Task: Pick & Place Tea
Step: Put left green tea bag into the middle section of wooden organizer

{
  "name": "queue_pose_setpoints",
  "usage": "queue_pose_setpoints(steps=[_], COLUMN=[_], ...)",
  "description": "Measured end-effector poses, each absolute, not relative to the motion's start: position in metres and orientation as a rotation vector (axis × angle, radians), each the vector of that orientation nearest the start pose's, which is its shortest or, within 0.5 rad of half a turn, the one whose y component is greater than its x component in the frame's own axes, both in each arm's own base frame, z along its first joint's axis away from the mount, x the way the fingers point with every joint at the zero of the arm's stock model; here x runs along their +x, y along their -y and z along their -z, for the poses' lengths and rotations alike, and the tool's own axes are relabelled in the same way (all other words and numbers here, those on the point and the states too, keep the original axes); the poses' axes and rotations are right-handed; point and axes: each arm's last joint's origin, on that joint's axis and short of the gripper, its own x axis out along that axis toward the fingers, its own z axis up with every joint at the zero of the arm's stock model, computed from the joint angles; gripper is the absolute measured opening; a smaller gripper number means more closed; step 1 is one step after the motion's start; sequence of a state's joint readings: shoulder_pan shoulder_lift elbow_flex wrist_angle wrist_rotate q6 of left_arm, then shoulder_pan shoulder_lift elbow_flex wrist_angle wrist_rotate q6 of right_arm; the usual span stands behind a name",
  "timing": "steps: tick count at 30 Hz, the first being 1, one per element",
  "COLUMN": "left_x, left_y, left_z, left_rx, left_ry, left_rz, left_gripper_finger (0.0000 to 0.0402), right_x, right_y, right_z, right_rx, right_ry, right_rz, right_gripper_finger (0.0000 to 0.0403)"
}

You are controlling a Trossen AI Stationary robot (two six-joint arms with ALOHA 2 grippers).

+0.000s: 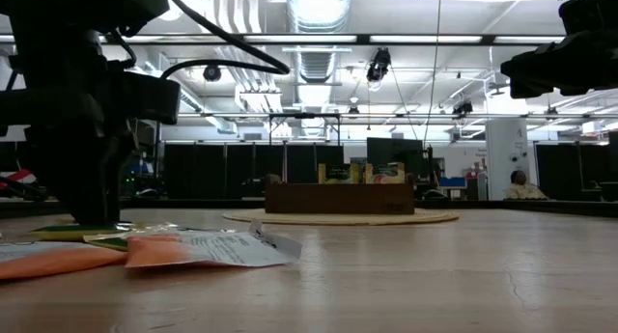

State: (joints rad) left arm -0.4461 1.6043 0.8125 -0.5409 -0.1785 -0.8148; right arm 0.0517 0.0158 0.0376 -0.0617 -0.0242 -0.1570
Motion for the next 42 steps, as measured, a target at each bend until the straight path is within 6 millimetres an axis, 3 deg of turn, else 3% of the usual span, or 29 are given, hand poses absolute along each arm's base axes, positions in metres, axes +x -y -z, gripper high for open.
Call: queue_pose_setpoints(steps=[6,8,16,23,33,42], left_x=[0.241,0.241,0.239,0.246,0.273,0.297], left_y=[0.109,0.109,0.107,0.094,0.072,0.053], left_z=[-0.139,-0.139,-0.151,-0.189,-0.238,-0.251], left_rx=[-0.285,-0.277,-0.198,0.01,0.384,0.619], left_ry=[-1.256,-1.257,-1.285,-1.242,-1.074,-0.977], left_rz=[-0.294,-0.287,-0.296,-0.397,-0.491,-0.462], left_gripper_finger=[0.0037,0.0012,0.0001,0.0001,0.0,0.0], right_x=[0.096,0.096,0.096,0.096,0.096,0.096], right_y=[-0.006,-0.006,-0.006,-0.006,-0.006,-0.006], right_z=[-0.169,-0.169,-0.169,-0.169,-0.169,-0.169], right_rx=[-0.157,-0.157,-0.157,-0.157,-0.157,-0.157], right_ry=[-0.034,-0.034,-0.034,-0.034,-0.034,-0.034], right_rz=[-0.079,-0.079,-0.079,-0.079,-0.079,-0.079], right_gripper_finger=[0.0009,0.0009,0.0009,0.0009,0.0009,0.0009])
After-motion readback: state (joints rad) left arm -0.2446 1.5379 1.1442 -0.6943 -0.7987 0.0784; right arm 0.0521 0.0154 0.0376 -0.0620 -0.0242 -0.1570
